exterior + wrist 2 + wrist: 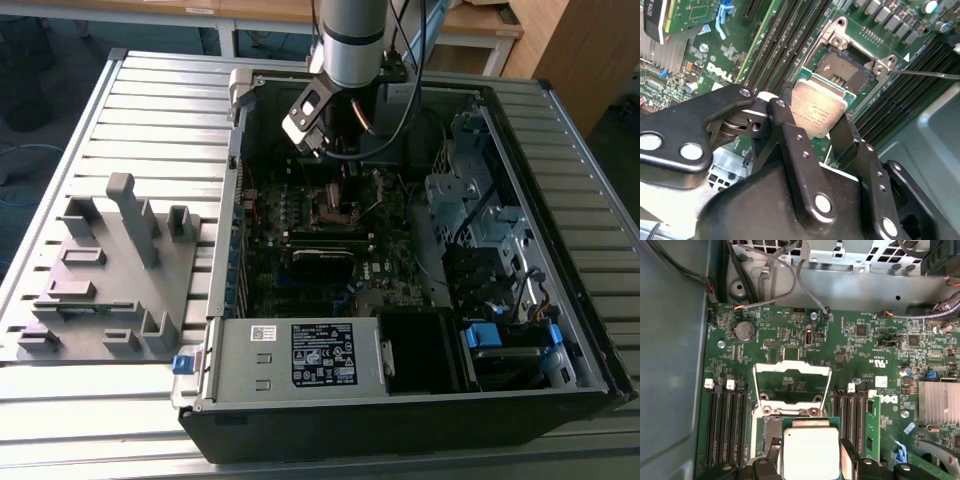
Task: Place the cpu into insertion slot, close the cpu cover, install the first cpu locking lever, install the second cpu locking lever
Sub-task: 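Place the cpu into insertion slot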
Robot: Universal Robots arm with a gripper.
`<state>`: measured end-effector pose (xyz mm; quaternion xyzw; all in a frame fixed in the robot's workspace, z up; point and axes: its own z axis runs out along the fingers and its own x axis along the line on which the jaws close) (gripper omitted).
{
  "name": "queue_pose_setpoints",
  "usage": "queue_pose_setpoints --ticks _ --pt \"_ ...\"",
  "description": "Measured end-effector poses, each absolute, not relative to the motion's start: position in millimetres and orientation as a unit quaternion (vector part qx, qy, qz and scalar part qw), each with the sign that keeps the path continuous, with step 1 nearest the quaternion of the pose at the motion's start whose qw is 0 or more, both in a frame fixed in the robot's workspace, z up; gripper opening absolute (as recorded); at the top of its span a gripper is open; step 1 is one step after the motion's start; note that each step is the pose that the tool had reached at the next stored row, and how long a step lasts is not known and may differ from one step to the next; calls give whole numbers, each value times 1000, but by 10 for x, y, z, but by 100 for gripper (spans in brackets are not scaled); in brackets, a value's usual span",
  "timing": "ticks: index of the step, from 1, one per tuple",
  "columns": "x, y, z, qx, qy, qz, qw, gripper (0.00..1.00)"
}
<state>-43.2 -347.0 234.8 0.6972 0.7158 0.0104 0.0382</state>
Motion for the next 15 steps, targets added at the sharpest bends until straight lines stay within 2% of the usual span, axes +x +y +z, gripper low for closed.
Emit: queue_pose_setpoints --ticks 15 --pt "-491 -3393 2307 699 714 11 38 54"
